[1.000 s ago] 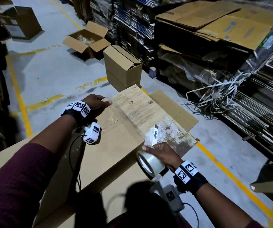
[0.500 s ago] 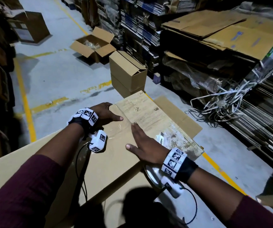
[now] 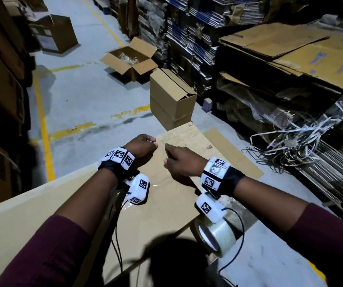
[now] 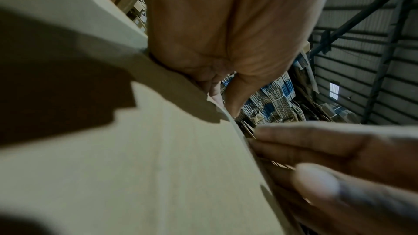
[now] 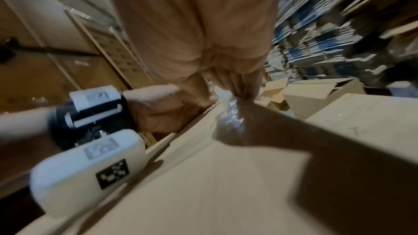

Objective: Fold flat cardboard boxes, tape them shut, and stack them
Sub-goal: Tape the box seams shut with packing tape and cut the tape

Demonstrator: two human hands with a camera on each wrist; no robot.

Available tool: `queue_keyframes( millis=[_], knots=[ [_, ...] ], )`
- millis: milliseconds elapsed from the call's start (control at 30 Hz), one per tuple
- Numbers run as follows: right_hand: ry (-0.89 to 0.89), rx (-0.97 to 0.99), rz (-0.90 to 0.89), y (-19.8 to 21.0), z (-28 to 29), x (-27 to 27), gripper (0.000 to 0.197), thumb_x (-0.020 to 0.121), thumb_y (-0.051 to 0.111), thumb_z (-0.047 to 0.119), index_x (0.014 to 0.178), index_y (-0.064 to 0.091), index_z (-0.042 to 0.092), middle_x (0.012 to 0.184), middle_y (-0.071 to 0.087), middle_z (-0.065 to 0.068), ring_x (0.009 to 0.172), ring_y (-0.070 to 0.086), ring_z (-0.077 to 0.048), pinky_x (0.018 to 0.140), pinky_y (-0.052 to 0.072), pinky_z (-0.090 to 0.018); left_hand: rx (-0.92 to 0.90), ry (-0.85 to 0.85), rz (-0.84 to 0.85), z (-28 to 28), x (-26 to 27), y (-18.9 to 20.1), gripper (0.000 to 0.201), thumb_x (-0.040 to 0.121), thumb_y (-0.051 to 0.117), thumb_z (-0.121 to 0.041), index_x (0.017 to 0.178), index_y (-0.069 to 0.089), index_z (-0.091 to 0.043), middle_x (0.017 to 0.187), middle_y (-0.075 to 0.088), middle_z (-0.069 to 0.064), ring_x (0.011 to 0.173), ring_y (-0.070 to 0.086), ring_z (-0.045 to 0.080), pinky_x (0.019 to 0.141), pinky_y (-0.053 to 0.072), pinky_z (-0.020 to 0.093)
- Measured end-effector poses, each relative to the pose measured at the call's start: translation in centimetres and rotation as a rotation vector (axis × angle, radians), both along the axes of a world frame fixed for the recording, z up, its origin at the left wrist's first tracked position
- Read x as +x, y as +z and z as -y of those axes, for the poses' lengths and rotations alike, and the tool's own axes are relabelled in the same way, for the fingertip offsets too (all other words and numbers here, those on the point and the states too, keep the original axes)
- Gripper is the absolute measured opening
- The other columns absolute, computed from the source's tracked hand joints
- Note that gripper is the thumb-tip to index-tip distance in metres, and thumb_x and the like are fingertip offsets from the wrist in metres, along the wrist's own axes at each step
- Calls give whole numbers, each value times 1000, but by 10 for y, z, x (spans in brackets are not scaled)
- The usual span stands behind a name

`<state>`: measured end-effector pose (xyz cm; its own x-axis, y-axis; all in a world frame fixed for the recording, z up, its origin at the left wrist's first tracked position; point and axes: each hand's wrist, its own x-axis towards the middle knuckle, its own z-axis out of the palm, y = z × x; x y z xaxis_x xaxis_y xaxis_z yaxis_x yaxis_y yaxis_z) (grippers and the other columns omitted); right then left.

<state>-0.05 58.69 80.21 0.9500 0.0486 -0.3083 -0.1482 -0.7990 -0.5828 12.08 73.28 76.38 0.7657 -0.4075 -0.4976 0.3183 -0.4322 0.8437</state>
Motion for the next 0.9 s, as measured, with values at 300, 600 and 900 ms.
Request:
queue_keyframes(
  millis=[300, 600, 900],
  knots=[
    [-123, -61, 33, -11, -2, 43, 13, 93, 60, 10, 106, 61, 7, 105, 63, -13, 108, 58, -33, 81, 44, -35, -22, -27, 51, 6, 3, 0, 17, 99, 58, -9, 115, 60, -7, 84, 60, 15, 71, 54, 24, 65, 43, 27],
    [36, -87, -255, -12, 0, 37, 63, 108, 38, 40, 153, 22, -2, 145, 49, -25, 128, 51, -35, 91, 39, -36, 317, -377, 202, 31, 4, 23, 42, 101, 29, 4, 127, 60, -8, 136, 55, 17, 104, 52, 30, 75, 35, 24],
    [103, -169, -407, -17, 26, -50, 69, 107, 29, 55, 146, 27, -2, 138, 54, -29, 122, 55, -37, 99, 44, -43, 336, -370, 284, 43, 3, 16, 28, 92, 34, -11, 77, 57, -16, 100, 58, 9, 106, 54, 29, 86, 34, 28]
  ],
)
